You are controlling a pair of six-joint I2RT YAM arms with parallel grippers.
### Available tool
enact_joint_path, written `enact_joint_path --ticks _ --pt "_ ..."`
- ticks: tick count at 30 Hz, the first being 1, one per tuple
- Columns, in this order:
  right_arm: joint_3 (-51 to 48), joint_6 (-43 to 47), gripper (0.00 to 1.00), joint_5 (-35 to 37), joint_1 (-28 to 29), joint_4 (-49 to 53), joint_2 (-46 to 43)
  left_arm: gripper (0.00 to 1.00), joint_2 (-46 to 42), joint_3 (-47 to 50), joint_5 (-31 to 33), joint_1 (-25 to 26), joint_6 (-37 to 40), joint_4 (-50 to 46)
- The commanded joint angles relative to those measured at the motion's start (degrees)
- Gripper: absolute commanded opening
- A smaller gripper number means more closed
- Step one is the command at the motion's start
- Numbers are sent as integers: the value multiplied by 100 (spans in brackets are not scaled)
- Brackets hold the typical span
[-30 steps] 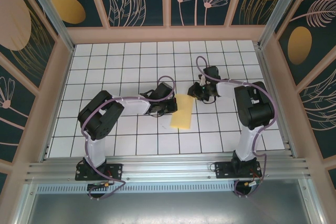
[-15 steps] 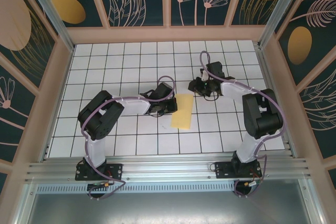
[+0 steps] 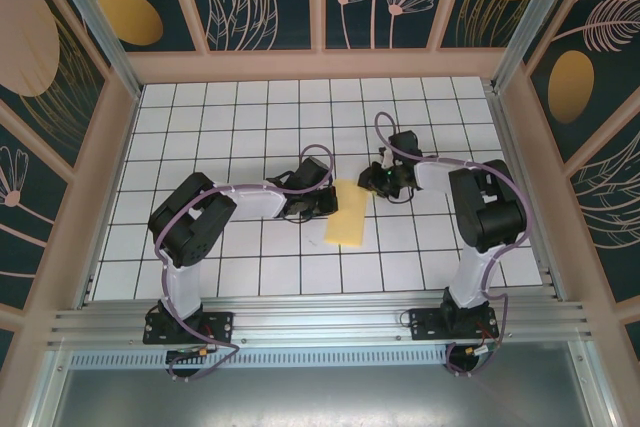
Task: Fold a paper plane with a square sheet of paper (pick it up from the middle)
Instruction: Fold the square sheet of paper in half at the center of the table.
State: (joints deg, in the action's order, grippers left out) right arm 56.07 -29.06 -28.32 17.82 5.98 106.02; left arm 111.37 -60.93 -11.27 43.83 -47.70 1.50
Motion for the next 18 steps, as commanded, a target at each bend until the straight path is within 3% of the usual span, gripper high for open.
enact_joint_path --ticks 1,10,18 --pt "-45 -54 27 86 47 141 -223 0 259 239 325 29 121 -835" --pt "-513 -377 27 -130 427 -60 -1206 0 202 221 342 27 114 -827" --pt "-1213 -655 27 186 800 -455 -1093 0 203 218 327 21 119 -820"
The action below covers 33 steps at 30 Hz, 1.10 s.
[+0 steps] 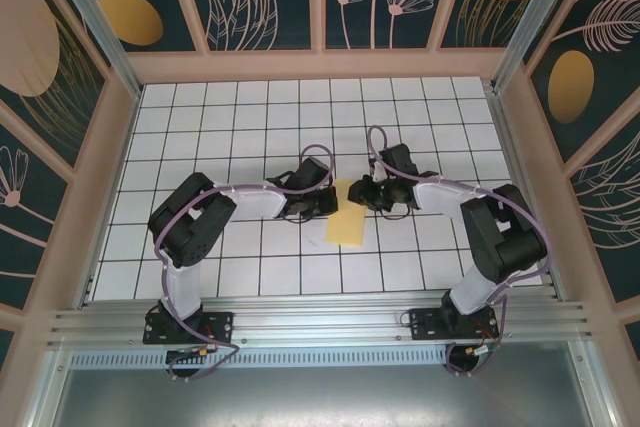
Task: Fold a paper plane with a square sheet of paper (pick it up from the middle)
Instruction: Fold the square sheet of paper in half at the center of the table.
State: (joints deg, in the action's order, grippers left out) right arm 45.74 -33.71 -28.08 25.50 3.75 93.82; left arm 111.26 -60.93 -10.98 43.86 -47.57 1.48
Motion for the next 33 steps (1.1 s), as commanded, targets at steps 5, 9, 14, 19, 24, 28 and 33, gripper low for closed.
enact_joint_path --ticks 5,9,14,19,24,28,33 --pt "-255 -182 27 533 116 4 240 0 220 193 290 24 111 -820" --pt "-223 -100 28 557 243 171 -188 0 216 151 299 25 148 -868" --pt "-620 -276 28 363 383 -21 -644 0 218 160 307 20 142 -877" --pt "-1321 -630 28 174 482 -580 -801 0 237 159 300 22 143 -868" --pt "-1506 -689 29 282 553 -425 -970 0 247 168 293 26 143 -868" --pt "-1480 -735 29 331 632 -241 -1431 0 236 171 290 25 134 -859" --pt "-1638 -888 29 199 816 -493 -1596 0 225 152 281 27 125 -868"
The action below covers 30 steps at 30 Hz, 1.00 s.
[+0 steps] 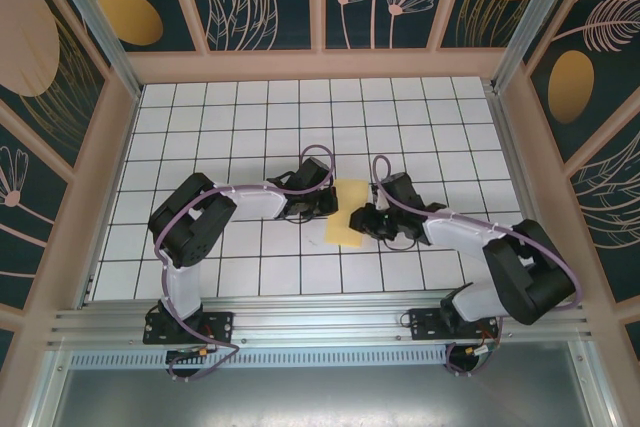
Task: Fold a paper plane with a square sheet of paper (pick it up from the middle)
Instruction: Fold the square sheet of paper in half at the center of the table.
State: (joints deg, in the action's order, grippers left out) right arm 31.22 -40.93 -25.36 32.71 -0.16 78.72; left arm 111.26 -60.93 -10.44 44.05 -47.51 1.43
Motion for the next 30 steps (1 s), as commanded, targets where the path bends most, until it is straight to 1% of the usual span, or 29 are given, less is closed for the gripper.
enact_joint_path --ticks 1,7,10,15,17,19,20,21,22,23,25,26,30 --pt "-239 -187 29 -68 102 -151 -52 0 225 150 224 5 118 -864" --pt "-567 -264 29 14 150 -328 306 0 185 133 251 7 102 -890" --pt "-633 -310 29 5 174 -355 153 0 150 112 237 7 92 -917" --pt "-431 -225 31 271 174 71 -386 0 -123 86 198 6 60 -901" --pt "-351 -172 33 532 170 288 -601 4 -448 210 267 0 -26 -724" --pt "-298 -149 36 838 166 488 -766 5 -797 363 318 -1 -89 -546" --pt "-261 -143 36 990 174 586 -819 8 -984 437 392 6 -125 -493" --pt "-225 -127 37 1100 167 652 -852 11 -1134 482 454 1 -145 -434" --pt "-200 -117 39 1210 170 725 -879 17 -1267 654 520 2 -181 -358" --pt "-167 -117 41 1337 173 784 -893 21 -1513 794 579 3 -205 -256" --pt "-126 -107 42 1533 170 869 -878 23 -1749 1010 643 -2 -224 -93" --pt "-114 -113 44 1628 169 873 -859 25 -1841 1095 686 -2 -239 -41" --pt "-99 -121 45 1869 158 798 -682 35 -1976 1245 796 -2 -303 -12"
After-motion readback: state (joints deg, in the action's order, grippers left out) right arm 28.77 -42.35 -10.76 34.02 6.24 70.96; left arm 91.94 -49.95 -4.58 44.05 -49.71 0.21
